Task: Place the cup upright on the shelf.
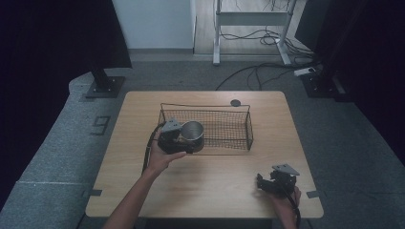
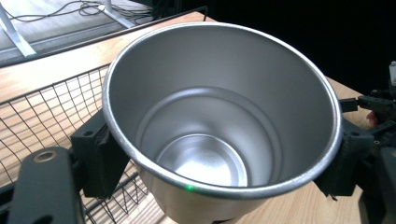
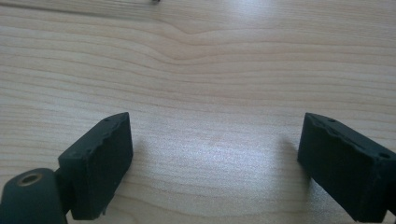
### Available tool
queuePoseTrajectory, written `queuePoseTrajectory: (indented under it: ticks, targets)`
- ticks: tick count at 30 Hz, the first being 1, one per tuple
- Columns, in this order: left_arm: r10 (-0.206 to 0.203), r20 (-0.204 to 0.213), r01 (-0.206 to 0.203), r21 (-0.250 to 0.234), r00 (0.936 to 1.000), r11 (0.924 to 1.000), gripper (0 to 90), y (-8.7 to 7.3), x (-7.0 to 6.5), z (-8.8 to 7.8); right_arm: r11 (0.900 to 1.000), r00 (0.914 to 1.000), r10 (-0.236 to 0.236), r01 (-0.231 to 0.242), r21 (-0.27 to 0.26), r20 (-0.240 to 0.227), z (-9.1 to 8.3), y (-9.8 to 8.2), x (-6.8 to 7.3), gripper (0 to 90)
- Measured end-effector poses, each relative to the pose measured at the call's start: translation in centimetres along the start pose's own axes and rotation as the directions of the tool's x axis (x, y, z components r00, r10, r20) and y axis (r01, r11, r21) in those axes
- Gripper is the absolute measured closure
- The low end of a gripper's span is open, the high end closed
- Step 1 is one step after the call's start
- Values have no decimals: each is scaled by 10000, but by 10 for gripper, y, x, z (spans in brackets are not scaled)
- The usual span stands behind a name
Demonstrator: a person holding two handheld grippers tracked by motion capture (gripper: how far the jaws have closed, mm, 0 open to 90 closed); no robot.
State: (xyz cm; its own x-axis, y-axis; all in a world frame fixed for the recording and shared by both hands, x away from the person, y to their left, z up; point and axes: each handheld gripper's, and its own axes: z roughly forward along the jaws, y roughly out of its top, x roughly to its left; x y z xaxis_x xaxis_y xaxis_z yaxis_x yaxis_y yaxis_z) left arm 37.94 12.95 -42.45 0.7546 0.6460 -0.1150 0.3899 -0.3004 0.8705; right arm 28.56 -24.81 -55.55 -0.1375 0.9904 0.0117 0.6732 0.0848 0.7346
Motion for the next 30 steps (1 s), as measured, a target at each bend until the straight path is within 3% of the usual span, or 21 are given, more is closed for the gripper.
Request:
queuePoseTrajectory:
  ticks: [6, 8, 13, 19, 24, 30]
  targets:
    - [-62, -36, 62, 6, 10000, 10000, 183, 6, 6, 2, 10000, 10000, 7, -7, 2, 4, 0, 0, 0, 103]
    - [139, -106, -139, 73, 9998, 9999, 183, 11, 8, 4, 10000, 10000, 4, -4, -1, 5, 0, 0, 0, 103]
    - [92, 70, -92, 3, 9999, 10000, 183, 18, 11, 6, 10000, 10000, -12, 12, -16, 7, 0, 0, 0, 104]
    - [226, 7, -226, 44, 9997, 9997, 183, 21, 12, 11, 10000, 10000, -16, 16, -16, 2, 0, 0, -1, 107]
    - [17, 75, -16, -199, 10000, 9998, 183, 23, 18, 15, 10000, 10000, -24, 24, 4, -8, 0, 1, -1, 109]
    - [90, -162, -92, -126, 9998, 9999, 183, 26, 26, 22, 10000, 10000, -10, 10, 3, -19, 1, 1, -1, 112]
